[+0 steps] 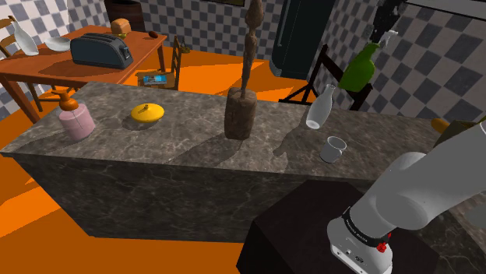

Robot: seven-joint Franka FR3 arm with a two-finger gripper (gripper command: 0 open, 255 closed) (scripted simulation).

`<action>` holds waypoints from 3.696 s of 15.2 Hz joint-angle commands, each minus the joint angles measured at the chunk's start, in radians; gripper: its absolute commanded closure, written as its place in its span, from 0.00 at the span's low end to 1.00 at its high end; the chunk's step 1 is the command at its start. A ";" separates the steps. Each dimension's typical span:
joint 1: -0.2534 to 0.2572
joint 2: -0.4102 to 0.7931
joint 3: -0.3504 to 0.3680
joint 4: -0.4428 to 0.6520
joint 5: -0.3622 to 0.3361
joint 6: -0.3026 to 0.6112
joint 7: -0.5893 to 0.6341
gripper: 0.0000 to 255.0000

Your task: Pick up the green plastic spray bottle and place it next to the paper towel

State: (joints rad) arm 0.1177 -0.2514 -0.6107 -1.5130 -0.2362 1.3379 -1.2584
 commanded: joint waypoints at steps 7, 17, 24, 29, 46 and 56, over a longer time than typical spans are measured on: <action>-0.056 -0.150 -0.030 -0.093 -0.094 -0.014 -0.093 1.00; -0.133 -0.296 -0.120 -0.147 -0.215 -0.031 -0.273 1.00; -0.161 -0.344 -0.225 -0.115 -0.288 -0.039 -0.426 1.00; -0.156 -0.354 -0.327 -0.057 -0.333 -0.041 -0.547 1.00; 0.251 -0.387 -0.923 0.464 -0.504 -0.113 -0.977 1.00; 0.312 -0.461 -1.012 0.523 -0.568 -0.076 -1.047 1.00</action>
State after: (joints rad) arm 0.4593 -0.7108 -1.6353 -0.9515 -0.8098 1.2414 -2.3134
